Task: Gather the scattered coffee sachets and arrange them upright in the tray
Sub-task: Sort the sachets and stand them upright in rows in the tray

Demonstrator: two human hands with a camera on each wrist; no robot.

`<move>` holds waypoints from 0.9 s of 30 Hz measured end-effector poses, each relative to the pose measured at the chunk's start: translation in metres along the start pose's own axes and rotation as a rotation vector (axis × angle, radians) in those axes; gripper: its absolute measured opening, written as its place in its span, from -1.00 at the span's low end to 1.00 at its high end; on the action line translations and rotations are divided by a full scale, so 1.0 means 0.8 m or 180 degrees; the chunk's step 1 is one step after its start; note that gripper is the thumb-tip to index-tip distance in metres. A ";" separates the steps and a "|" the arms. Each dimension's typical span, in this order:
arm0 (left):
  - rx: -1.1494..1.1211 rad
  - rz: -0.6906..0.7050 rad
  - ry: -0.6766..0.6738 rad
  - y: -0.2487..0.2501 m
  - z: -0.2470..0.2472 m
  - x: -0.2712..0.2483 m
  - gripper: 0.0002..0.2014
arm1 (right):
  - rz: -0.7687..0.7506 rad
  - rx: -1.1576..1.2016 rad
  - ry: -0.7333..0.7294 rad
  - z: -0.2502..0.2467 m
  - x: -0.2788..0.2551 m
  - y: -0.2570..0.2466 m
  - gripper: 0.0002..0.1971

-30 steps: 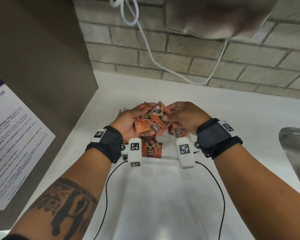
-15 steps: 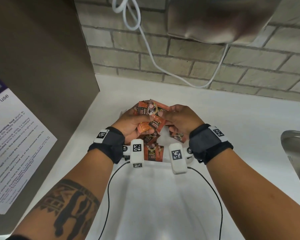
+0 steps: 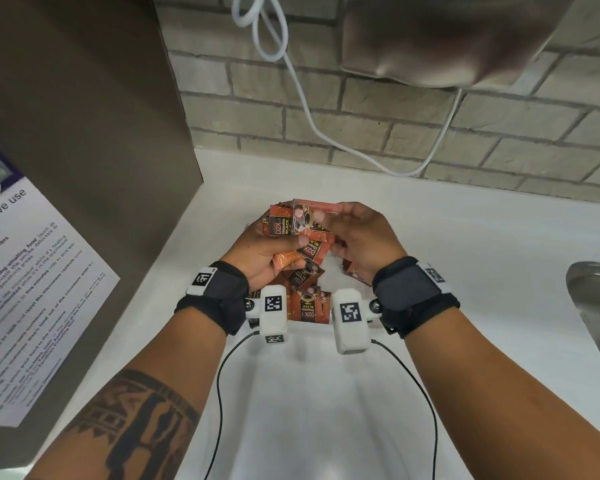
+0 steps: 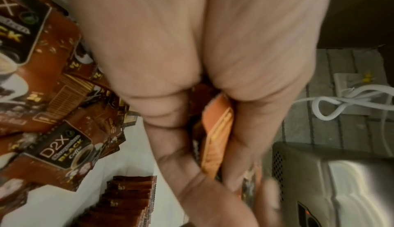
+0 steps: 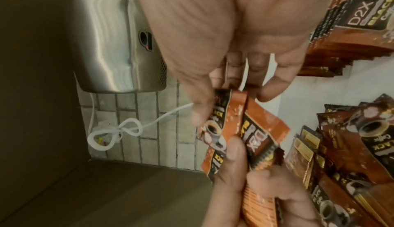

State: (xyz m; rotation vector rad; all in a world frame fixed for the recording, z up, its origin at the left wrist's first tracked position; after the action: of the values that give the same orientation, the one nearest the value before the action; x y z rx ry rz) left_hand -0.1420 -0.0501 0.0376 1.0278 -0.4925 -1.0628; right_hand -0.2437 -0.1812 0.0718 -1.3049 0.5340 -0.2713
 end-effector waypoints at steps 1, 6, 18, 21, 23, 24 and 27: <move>-0.0008 -0.0002 -0.0047 0.000 0.002 0.000 -0.46 | -0.0040 0.0002 0.0032 0.002 -0.001 -0.001 -0.65; -0.0037 0.0077 -0.0077 0.010 -0.002 -0.001 -0.47 | -0.0258 0.0635 0.0470 -0.018 0.002 -0.009 -0.90; 0.0166 0.0083 -0.0065 0.025 -0.008 -0.004 -0.58 | -0.0480 0.0670 0.0207 -0.028 -0.004 -0.006 -0.75; 0.0266 -0.0021 -0.0090 0.028 -0.007 -0.007 -0.61 | -0.0380 0.0131 -0.0082 -0.031 -0.003 -0.010 -0.72; 0.0437 -0.0113 -0.0140 0.029 -0.006 -0.008 -0.60 | -0.0324 -0.0758 -0.0389 -0.026 -0.003 -0.017 -0.69; 0.0533 -0.0154 -0.0186 0.030 -0.004 -0.008 -0.60 | -0.0303 -0.1215 -0.0530 -0.021 -0.005 -0.021 -0.72; 0.0841 -0.0256 -0.0288 0.032 0.001 -0.008 -0.64 | -0.0082 -0.1937 -0.1026 -0.002 -0.014 -0.028 -0.71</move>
State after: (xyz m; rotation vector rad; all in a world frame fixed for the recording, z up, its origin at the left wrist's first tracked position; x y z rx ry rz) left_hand -0.1332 -0.0421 0.0607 1.2439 -0.6831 -1.1396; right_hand -0.2519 -0.1833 0.0958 -1.9032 0.3306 0.0961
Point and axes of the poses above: each hand's wrist, its own x-axis towards the middle knuckle, its own z-axis out of the palm, y = z × x, the point moved 4 cm from there along x, towards the middle knuckle, and after that the axes turned 8 degrees about -y, right-handed, at the moved point
